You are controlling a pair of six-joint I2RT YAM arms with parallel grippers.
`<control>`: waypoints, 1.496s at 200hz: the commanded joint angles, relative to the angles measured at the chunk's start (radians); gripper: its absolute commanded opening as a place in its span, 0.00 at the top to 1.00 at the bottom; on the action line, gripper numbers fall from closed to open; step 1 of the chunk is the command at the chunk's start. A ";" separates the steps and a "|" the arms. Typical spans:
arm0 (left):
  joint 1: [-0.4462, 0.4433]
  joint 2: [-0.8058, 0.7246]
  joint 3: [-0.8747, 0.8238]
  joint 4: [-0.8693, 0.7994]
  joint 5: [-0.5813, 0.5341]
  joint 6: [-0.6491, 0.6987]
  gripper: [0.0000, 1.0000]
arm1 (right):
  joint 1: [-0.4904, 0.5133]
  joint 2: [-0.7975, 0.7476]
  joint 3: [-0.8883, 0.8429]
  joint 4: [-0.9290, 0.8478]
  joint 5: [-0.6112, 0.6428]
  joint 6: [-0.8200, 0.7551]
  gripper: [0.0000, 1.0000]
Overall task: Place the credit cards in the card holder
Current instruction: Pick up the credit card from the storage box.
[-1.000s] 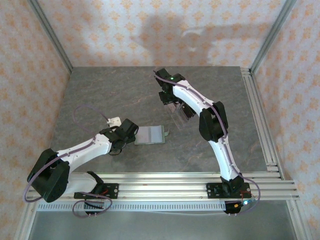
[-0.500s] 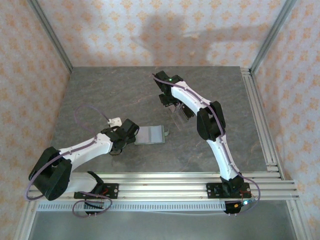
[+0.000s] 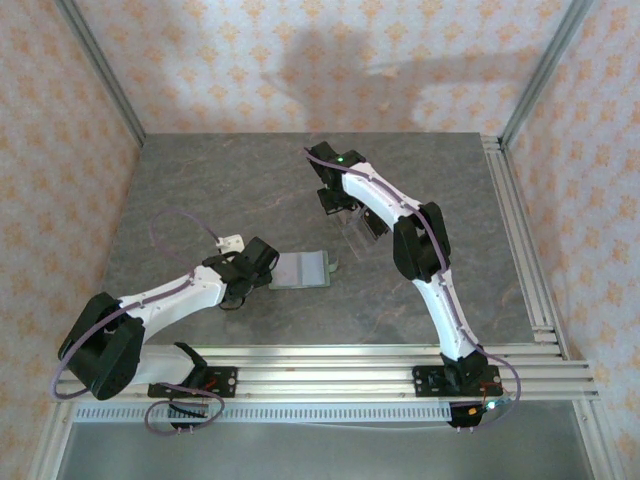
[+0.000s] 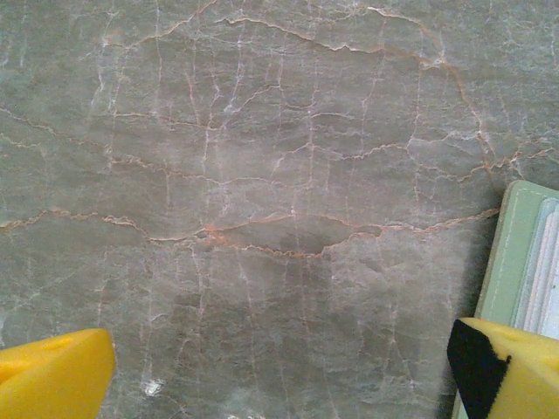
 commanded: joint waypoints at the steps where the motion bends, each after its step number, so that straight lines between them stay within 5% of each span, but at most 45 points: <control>1: 0.010 0.003 0.033 -0.014 -0.013 0.010 0.00 | -0.002 0.020 0.037 -0.033 0.000 -0.012 0.95; 81: 0.011 0.007 0.043 -0.017 -0.008 0.018 0.00 | -0.005 0.015 0.106 -0.083 -0.039 -0.024 1.00; 222: 0.010 -0.008 0.087 -0.067 -0.035 0.044 0.00 | -0.005 -0.219 0.087 -0.035 -0.174 0.032 1.00; 254: 0.014 -0.016 0.081 -0.042 -0.017 0.070 0.00 | -0.005 -0.320 -0.051 0.054 -0.253 0.081 1.00; 299: 0.015 0.015 0.074 0.047 0.086 0.131 0.00 | -0.002 -0.577 -0.553 0.413 -0.440 0.265 1.00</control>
